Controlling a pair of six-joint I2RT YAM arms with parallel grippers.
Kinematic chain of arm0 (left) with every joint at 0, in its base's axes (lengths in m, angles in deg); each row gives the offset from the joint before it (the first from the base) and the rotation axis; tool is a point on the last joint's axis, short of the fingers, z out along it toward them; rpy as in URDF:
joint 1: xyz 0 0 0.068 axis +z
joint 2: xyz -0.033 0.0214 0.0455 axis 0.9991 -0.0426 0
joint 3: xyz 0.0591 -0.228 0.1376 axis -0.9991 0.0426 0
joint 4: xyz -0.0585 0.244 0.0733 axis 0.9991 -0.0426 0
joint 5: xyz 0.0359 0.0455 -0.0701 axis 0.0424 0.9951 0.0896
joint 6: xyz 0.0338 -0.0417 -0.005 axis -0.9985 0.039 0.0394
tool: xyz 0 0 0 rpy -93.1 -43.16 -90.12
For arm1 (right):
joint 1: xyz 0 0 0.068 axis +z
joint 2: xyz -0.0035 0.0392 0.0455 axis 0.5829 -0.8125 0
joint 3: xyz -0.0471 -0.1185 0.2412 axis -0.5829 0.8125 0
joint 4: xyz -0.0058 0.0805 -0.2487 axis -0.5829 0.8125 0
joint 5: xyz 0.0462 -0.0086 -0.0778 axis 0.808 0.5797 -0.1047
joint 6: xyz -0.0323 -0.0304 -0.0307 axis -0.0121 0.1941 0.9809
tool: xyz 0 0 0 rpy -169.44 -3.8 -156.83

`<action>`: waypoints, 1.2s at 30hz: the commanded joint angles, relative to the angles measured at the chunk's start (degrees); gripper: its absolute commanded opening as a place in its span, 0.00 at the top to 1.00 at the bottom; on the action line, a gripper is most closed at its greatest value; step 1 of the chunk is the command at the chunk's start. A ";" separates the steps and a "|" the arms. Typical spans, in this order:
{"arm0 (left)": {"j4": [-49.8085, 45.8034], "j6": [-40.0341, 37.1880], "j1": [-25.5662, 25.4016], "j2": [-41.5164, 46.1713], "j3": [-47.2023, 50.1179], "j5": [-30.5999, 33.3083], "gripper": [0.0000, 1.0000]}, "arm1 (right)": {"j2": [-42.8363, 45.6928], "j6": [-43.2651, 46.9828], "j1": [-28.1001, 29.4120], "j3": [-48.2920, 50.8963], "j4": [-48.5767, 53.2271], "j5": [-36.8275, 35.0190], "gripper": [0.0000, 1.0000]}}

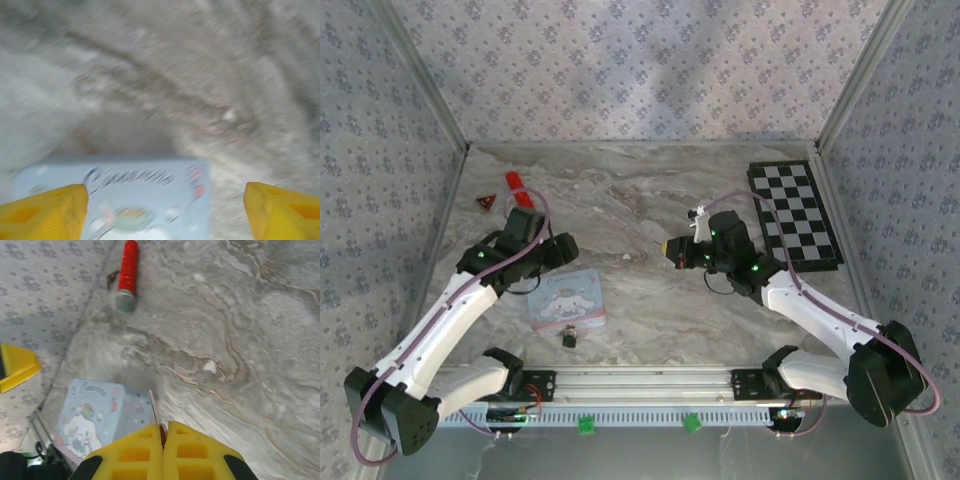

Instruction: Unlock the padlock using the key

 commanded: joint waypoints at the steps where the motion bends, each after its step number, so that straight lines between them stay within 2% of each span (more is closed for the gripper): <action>1: -16.85 4.60 -1.40 2.89 -0.33 8.76 0.12 | 1.19 2.75 0.25 1.16 3.58 -2.95 1.00; 5: -14.50 7.79 -1.39 8.19 6.40 7.30 0.01 | 0.57 3.08 0.18 1.17 3.27 -2.87 1.00; 10: -10.61 7.75 -2.12 11.74 13.84 2.75 0.00 | 0.39 4.31 0.11 0.52 4.18 -2.70 1.00; 17: -7.98 8.96 -5.54 6.61 17.18 1.57 0.00 | -0.52 3.82 0.00 1.29 2.79 -2.43 1.00; 28: 8.79 5.32 -5.65 0.40 21.67 -3.39 0.00 | -0.10 3.72 -0.08 1.66 3.21 -2.88 1.00; 36: 19.35 1.24 -5.71 -8.31 17.67 -5.26 0.01 | 0.77 2.93 -0.07 2.18 3.20 -4.13 1.00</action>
